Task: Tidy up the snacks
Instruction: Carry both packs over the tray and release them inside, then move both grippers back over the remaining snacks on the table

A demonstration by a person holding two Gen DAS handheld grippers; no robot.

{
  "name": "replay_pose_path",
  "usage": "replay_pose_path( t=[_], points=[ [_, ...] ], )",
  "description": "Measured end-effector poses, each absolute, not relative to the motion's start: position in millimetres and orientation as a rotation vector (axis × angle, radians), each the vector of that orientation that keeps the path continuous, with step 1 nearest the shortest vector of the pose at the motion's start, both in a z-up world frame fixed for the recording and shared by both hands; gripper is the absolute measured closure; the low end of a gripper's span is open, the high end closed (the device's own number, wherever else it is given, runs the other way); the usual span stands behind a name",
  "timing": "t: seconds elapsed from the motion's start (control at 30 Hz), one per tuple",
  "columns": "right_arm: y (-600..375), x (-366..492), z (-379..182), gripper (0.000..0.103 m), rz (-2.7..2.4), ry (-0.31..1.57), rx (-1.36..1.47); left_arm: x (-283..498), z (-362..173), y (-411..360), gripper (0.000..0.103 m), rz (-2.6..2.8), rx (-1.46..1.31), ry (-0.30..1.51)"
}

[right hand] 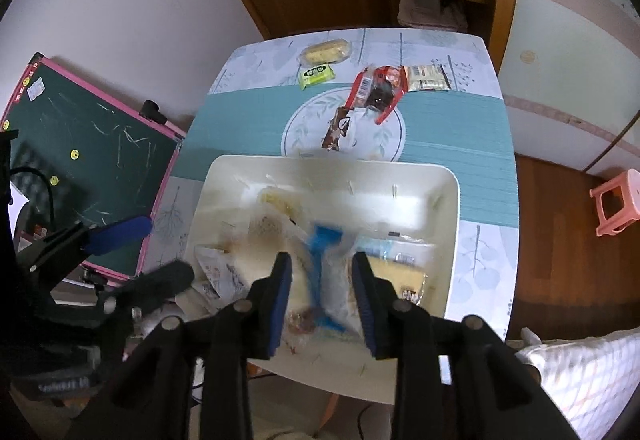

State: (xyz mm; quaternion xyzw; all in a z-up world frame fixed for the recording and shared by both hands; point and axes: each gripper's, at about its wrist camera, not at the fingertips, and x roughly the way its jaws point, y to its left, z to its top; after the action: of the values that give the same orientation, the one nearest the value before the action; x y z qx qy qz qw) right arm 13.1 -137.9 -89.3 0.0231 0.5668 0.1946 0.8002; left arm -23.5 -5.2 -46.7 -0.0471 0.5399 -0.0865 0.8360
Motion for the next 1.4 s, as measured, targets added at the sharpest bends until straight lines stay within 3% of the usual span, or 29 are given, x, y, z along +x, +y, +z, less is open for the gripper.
replay_pose_path(
  t=[1.4],
  points=[
    [-155, 2, -109, 0.062, 0.391, 1.287, 0.066, -13, -67, -18, 0.015, -0.143, -0.052, 1.178]
  ],
)
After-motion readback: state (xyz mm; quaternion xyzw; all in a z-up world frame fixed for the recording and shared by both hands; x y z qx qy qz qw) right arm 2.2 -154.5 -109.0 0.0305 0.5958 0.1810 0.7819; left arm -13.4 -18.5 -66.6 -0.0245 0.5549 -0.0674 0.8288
